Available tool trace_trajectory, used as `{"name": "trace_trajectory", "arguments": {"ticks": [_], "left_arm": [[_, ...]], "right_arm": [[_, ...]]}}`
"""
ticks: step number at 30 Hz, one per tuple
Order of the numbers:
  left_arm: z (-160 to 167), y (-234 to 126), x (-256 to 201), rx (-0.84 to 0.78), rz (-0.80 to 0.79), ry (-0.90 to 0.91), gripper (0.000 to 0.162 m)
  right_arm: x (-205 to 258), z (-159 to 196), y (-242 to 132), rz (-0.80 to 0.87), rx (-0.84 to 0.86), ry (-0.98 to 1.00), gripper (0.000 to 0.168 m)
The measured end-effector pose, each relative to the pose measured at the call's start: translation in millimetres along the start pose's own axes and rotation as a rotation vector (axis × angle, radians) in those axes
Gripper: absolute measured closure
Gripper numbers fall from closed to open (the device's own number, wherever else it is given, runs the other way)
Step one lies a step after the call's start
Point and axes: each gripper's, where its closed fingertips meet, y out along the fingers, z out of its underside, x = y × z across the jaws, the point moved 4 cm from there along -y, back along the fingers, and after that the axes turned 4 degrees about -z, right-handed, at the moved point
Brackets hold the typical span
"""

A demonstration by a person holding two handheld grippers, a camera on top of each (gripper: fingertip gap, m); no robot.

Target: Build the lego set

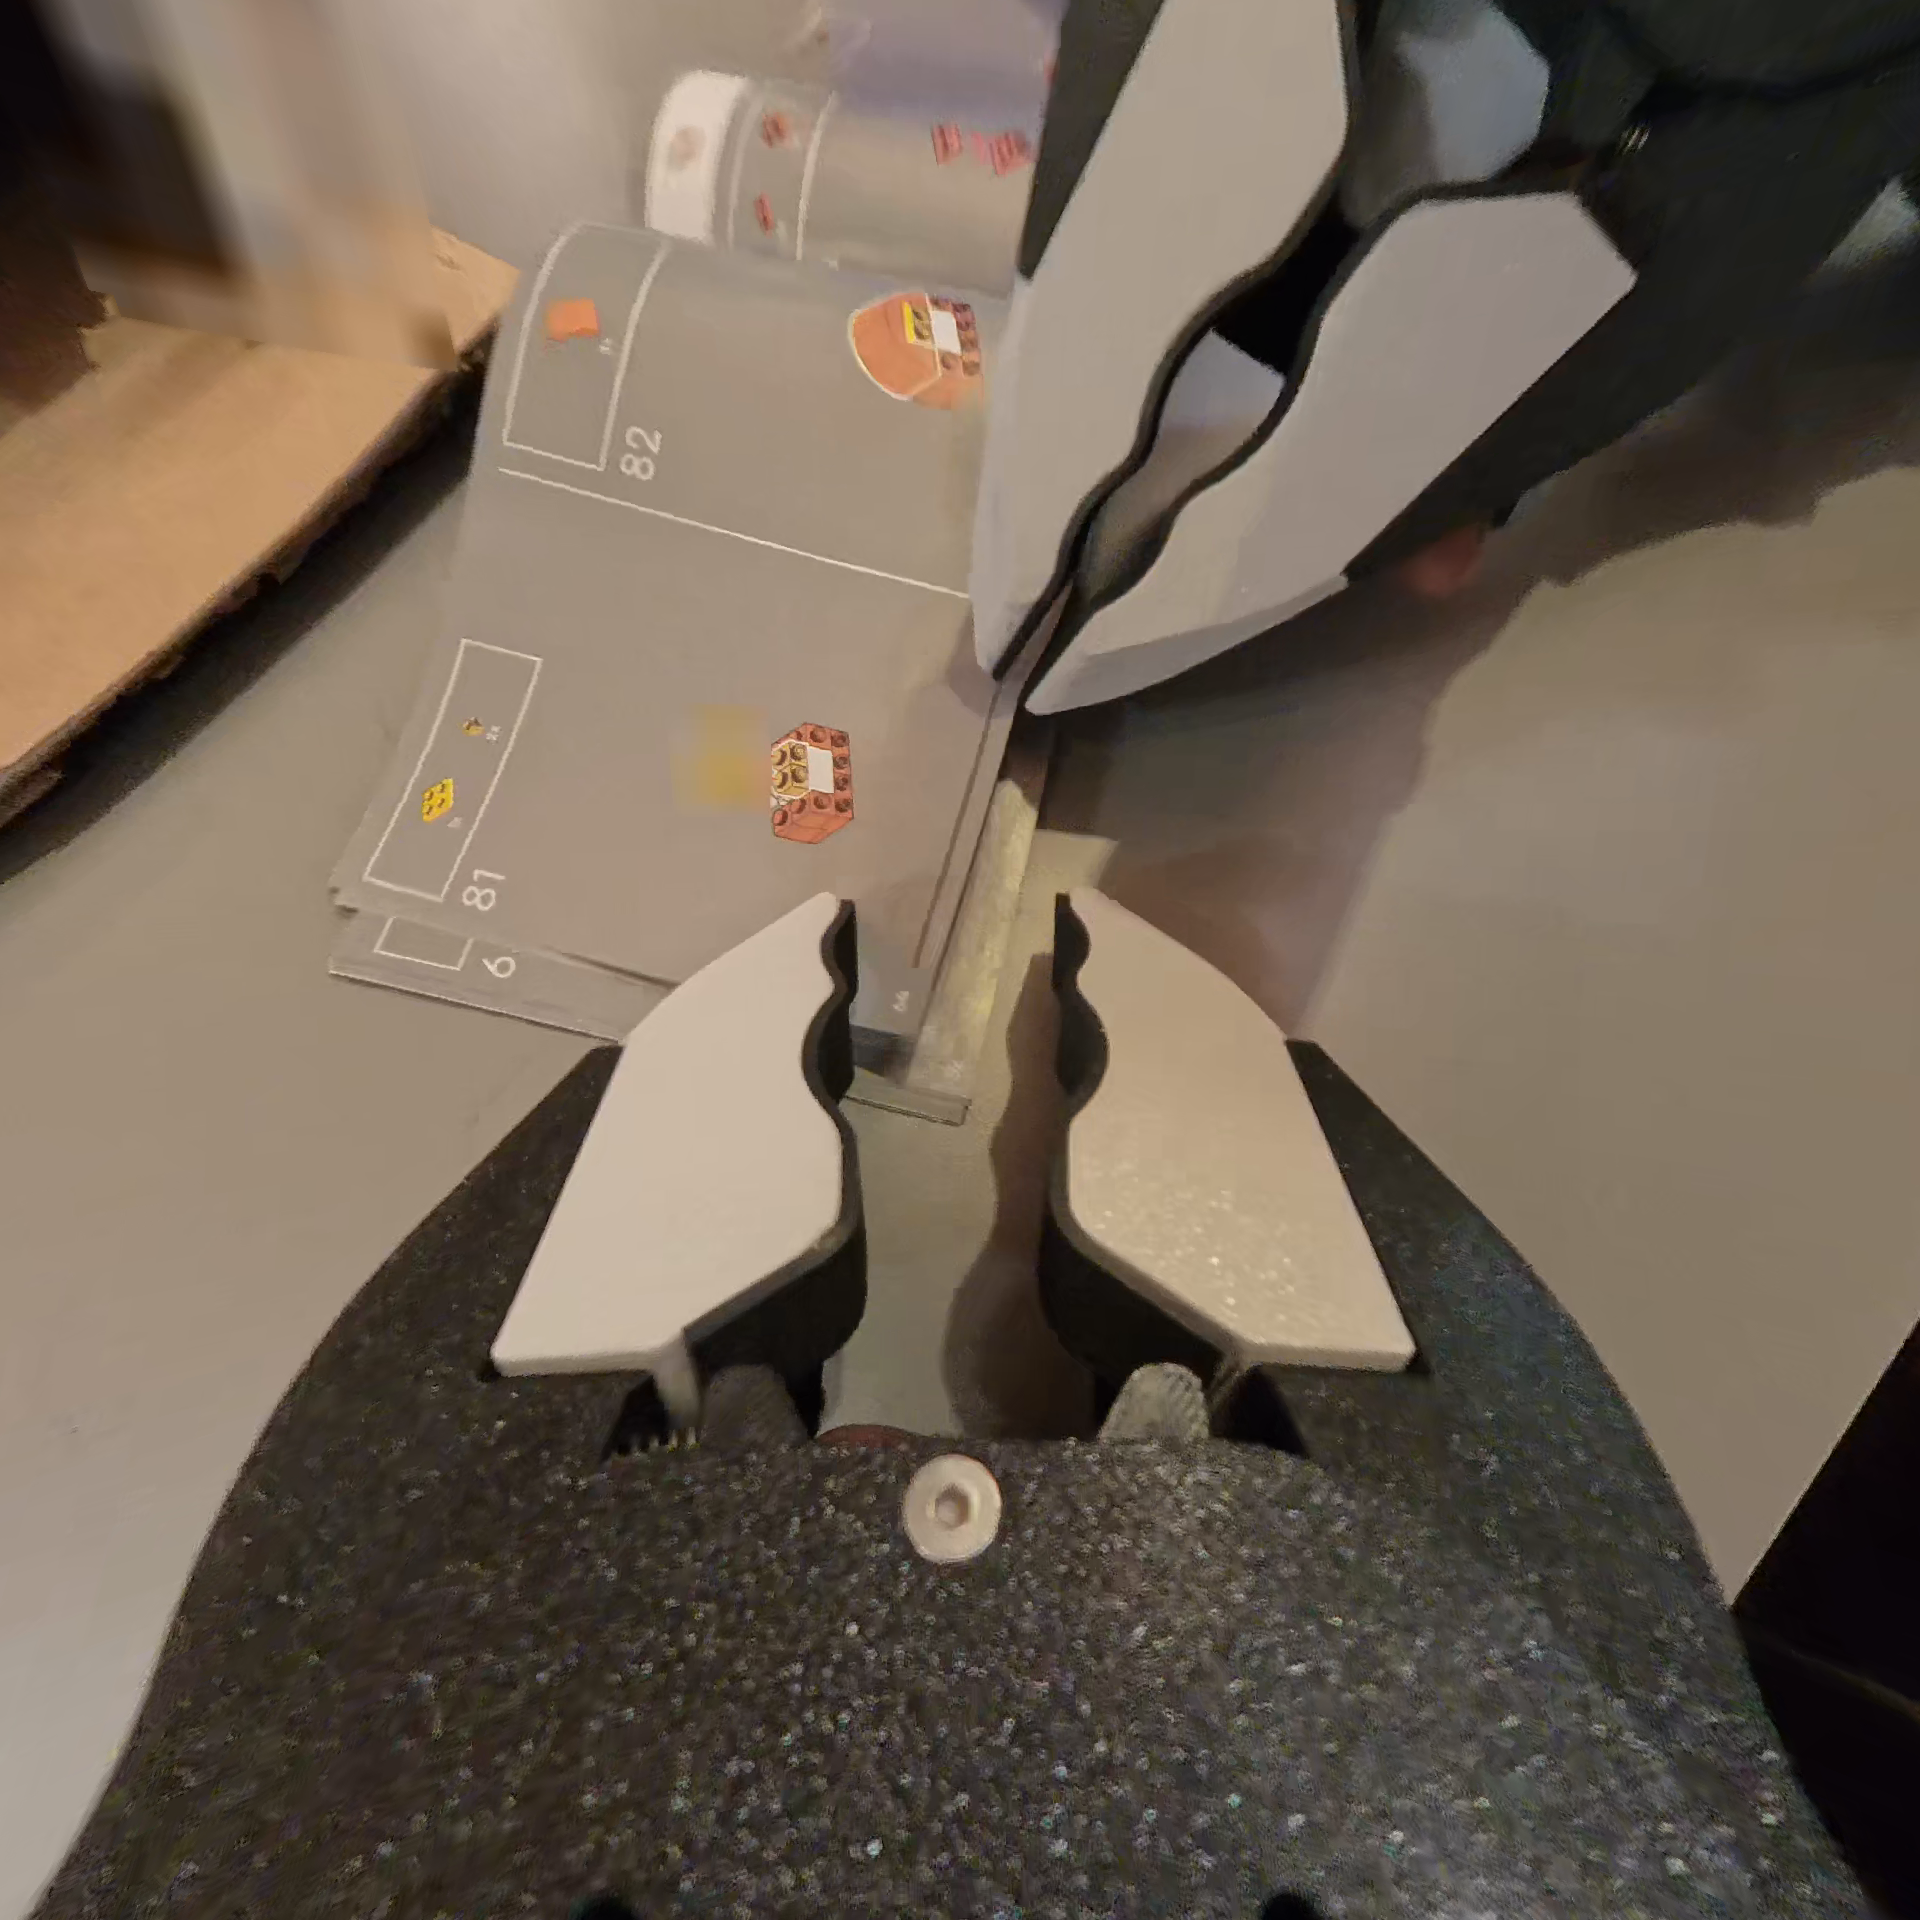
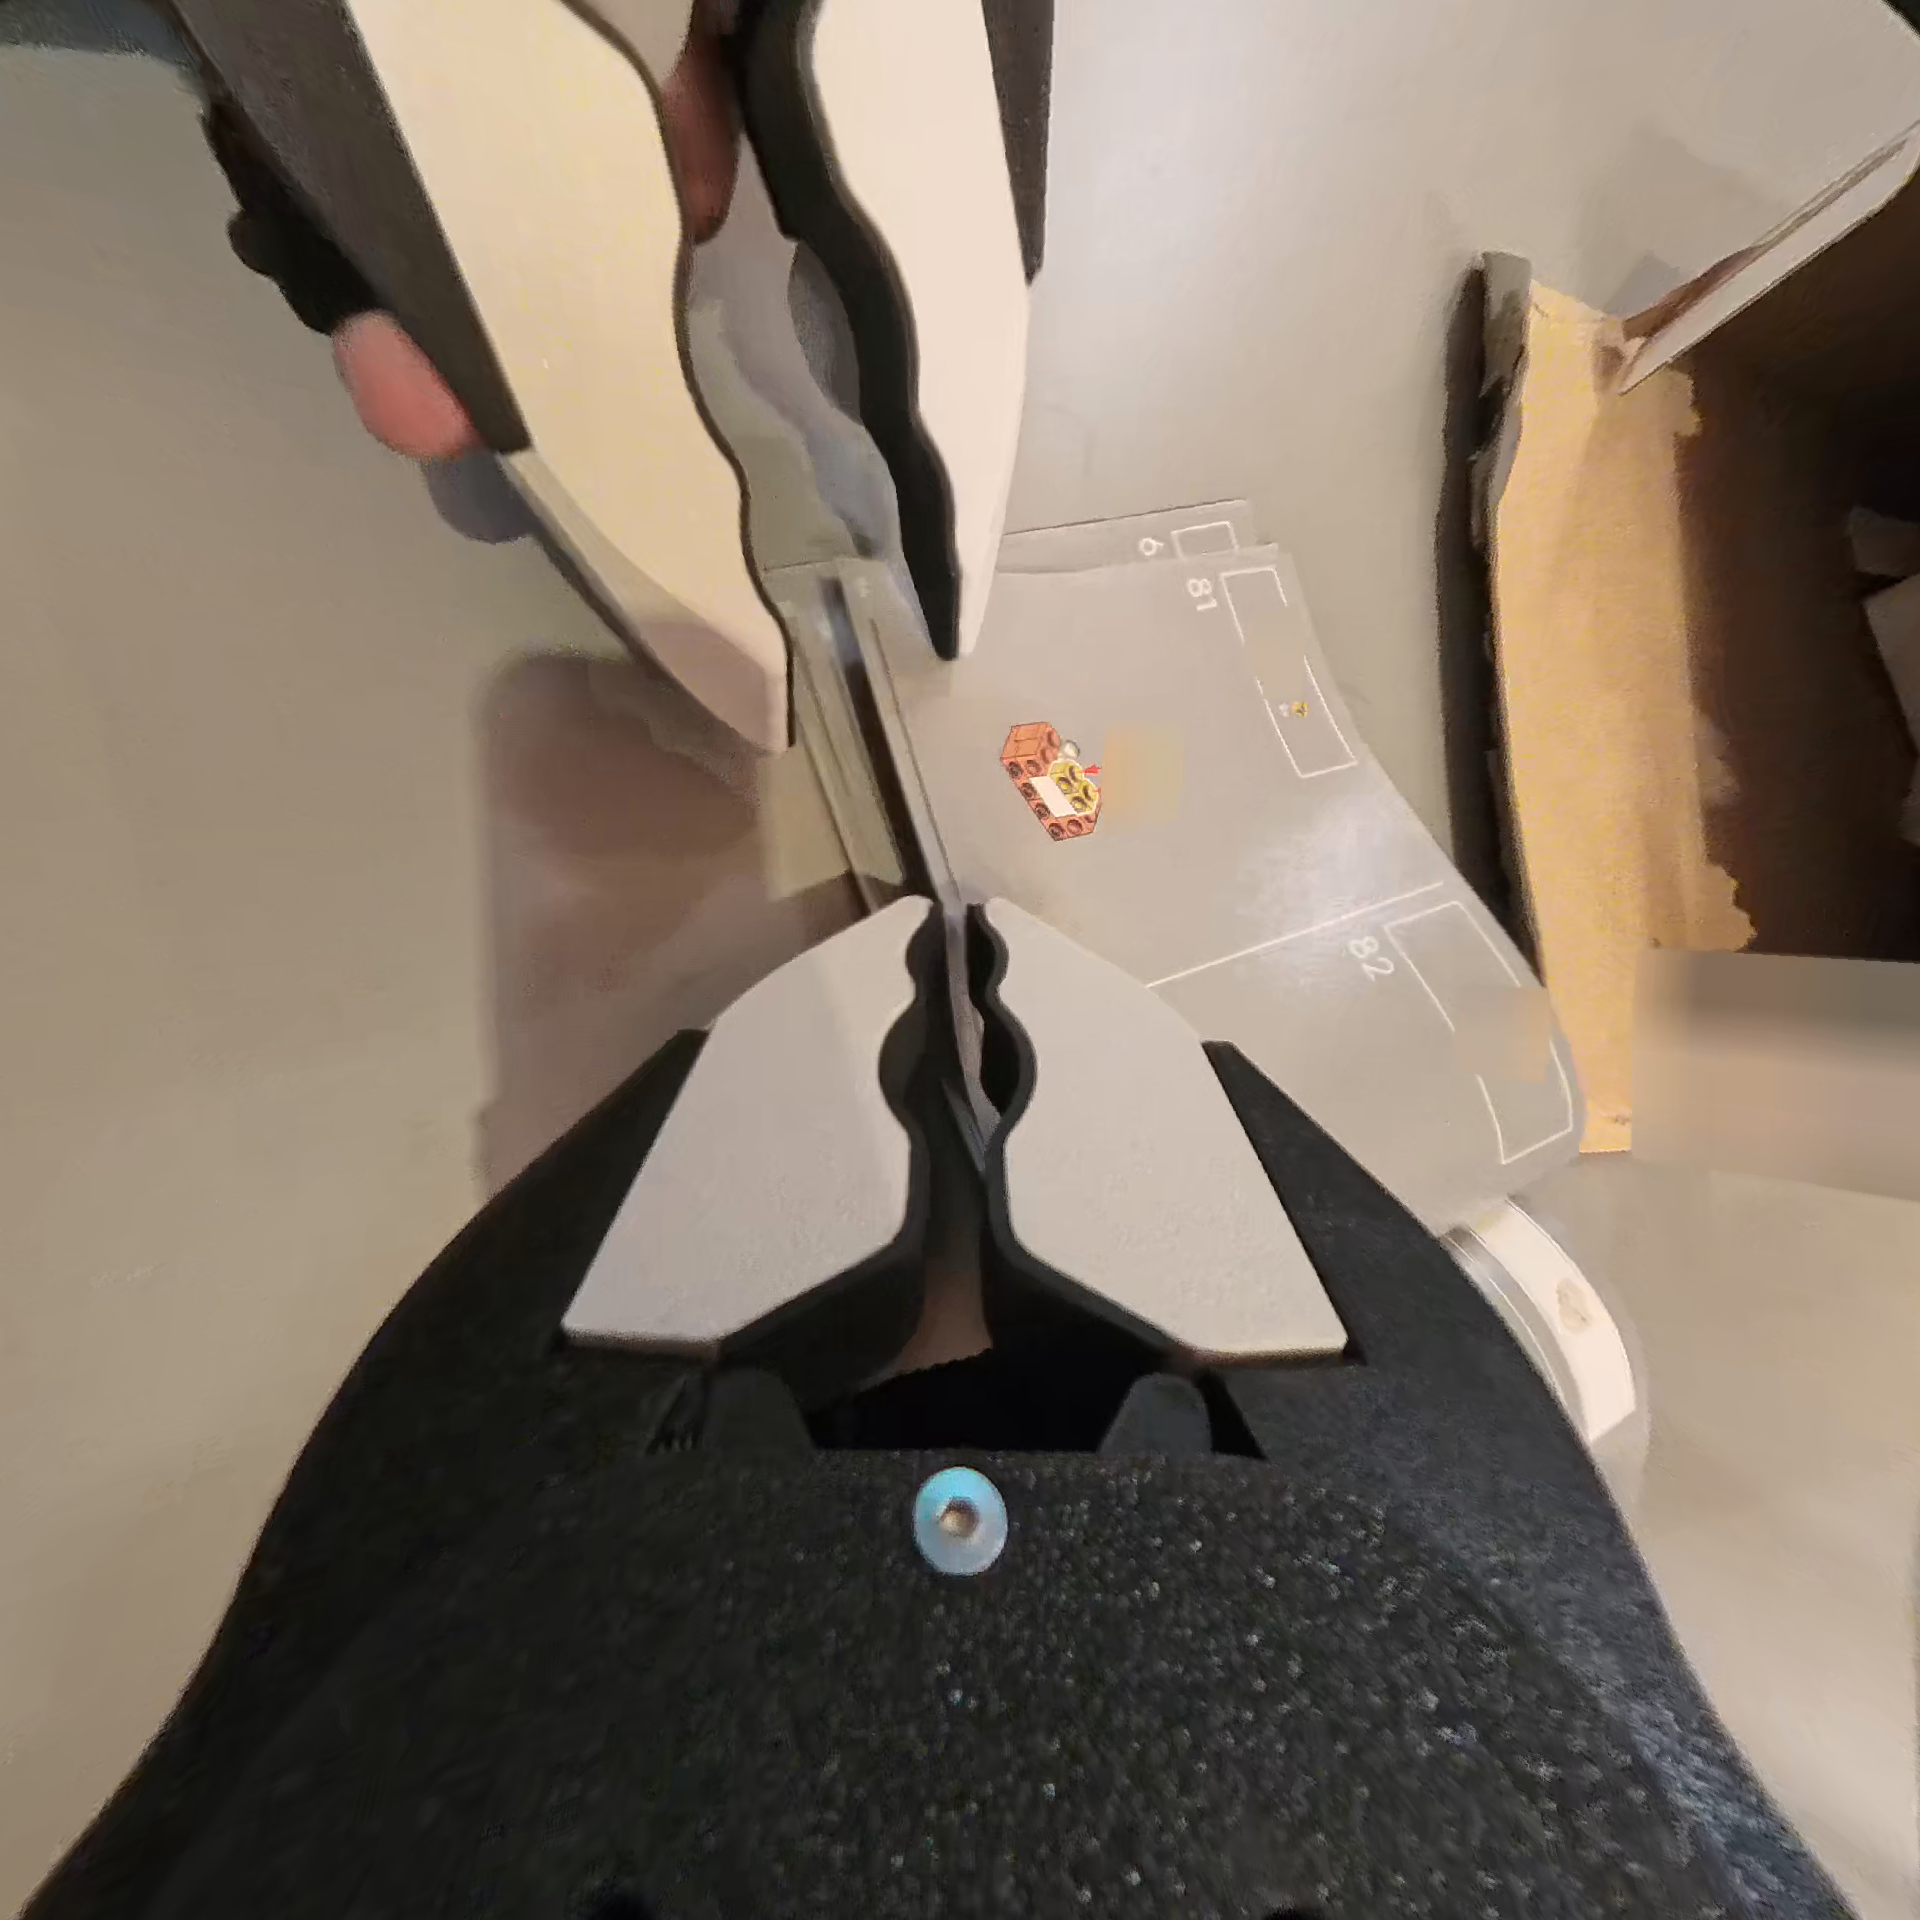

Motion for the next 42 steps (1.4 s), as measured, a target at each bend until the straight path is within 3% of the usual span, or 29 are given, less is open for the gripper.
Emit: {"name": "trace_trajectory", "arguments": {"ticks": [12,29,37,42], "left_arm": [[-14,-20,26,-0.22,-0.055,-0.168,0.116],[-33,-13,32,-0.324,-0.097,-0.313,0.119],[-33,-1,31,-0.271,-0.172,-0.28,0.121],[-34,-1,30,-0.282,-0.177,-0.27,0.122]], "right_arm": [[-14,-5,-14,0.149,-0.072,0.03,0.168],[-15,-6,-42,0.277,-0.331,0.257,0.168],[7,-8,-27,0.267,-0.234,0.044,0.167],[7,-22,-29,0.287,-0.233,-0.015,0.151]]}}
